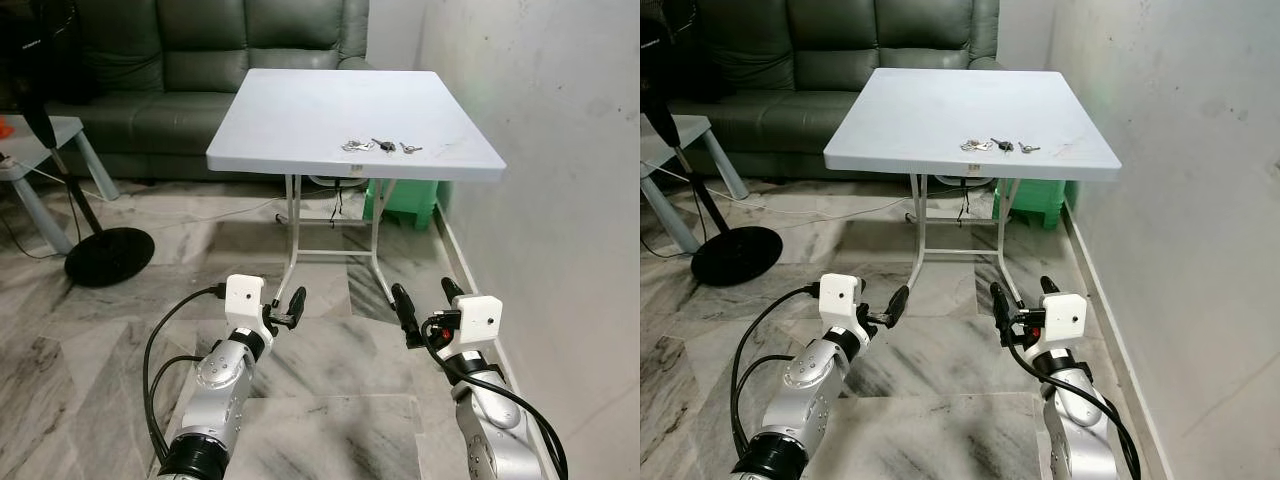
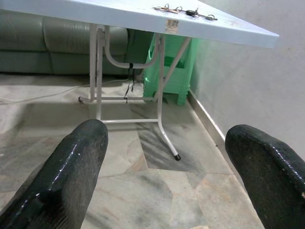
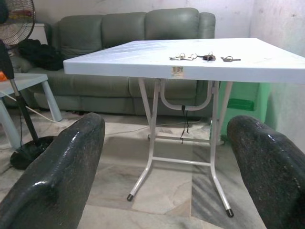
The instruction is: Hang keys on a hook
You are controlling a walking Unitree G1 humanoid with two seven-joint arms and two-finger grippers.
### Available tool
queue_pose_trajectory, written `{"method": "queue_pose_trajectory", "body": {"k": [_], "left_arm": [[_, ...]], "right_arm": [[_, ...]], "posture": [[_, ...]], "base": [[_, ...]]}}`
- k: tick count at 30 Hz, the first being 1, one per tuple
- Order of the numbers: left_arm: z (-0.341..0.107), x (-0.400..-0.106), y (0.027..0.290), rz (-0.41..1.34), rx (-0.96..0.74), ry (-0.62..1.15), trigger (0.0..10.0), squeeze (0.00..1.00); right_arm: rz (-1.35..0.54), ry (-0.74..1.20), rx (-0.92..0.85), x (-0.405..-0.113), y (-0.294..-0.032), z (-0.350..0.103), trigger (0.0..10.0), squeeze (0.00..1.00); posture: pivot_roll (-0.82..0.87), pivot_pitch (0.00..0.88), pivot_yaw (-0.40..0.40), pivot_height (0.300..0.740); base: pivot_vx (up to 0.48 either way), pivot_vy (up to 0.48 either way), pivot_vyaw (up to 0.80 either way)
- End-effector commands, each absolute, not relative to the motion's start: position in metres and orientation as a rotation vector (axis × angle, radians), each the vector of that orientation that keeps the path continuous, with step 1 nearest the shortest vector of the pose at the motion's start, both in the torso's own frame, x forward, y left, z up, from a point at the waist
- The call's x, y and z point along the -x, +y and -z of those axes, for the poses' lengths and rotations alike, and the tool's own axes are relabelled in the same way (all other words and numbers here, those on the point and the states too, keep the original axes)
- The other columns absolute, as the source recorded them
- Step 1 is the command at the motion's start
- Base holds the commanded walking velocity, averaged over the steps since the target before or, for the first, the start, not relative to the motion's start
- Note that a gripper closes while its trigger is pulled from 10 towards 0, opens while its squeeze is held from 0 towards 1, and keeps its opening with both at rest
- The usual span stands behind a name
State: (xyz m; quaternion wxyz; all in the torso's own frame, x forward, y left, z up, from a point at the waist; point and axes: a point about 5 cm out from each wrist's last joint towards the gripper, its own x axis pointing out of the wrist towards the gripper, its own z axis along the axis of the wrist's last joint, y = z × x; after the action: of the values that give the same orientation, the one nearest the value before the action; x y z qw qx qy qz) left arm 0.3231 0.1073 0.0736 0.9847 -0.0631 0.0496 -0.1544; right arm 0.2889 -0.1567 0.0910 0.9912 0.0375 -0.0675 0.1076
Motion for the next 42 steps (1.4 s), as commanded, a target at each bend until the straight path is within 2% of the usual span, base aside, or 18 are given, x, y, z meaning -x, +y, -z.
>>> {"method": "queue_pose_trajectory", "body": {"k": [1,10,16,24,30,34,42], "left_arm": [[-0.071,-0.323,0.105,0.323,0.125,0.116,10.0,0.00],[-0.060,-0.314,0.103,0.348,0.118,0.163,10.0,0.00],[-0.061,-0.319,0.115,0.296,0.140,0.167,10.0,0.00],[-0.064,-0.323,0.129,0.270,0.172,0.165,10.0,0.00],[-0.066,-0.321,0.136,0.279,0.210,0.146,10.0,0.00],[-0.065,-0.319,0.152,0.253,0.258,0.132,10.0,0.00],[-0.072,-0.324,0.155,0.246,0.280,0.120,10.0,0.00]], "right_arm": [[-0.227,-0.143,-0.075,-0.290,-0.154,-0.094,10.0,0.00],[-0.201,-0.139,-0.081,-0.289,-0.155,-0.093,10.0,0.00],[-0.164,-0.127,-0.080,-0.288,-0.154,-0.090,10.0,0.00],[-0.048,-0.068,-0.088,-0.288,-0.166,-0.083,10.0,0.00],[-0.038,-0.079,-0.077,-0.285,-0.168,-0.084,10.0,0.00],[-0.037,-0.087,-0.046,-0.280,-0.172,-0.082,10.0,0.00],[-0.061,-0.110,-0.049,-0.282,-0.173,-0.087,10.0,0.00]], "posture": [[0.01,0.000,-0.029,0.740],[0.00,0.000,-0.017,0.740],[-0.02,0.000,-0.007,0.740],[-0.04,0.000,0.014,0.740],[-0.05,0.000,0.021,0.740],[-0.05,0.000,0.023,0.740],[-0.05,0.000,0.023,0.740]], "base": [[0.000,0.000,0.00],[0.000,0.000,0.00],[0.000,0.000,0.00],[0.000,0.000,0.00],[0.000,0.000,0.00],[0.000,0.000,0.00],[0.000,0.000,0.00]]}}
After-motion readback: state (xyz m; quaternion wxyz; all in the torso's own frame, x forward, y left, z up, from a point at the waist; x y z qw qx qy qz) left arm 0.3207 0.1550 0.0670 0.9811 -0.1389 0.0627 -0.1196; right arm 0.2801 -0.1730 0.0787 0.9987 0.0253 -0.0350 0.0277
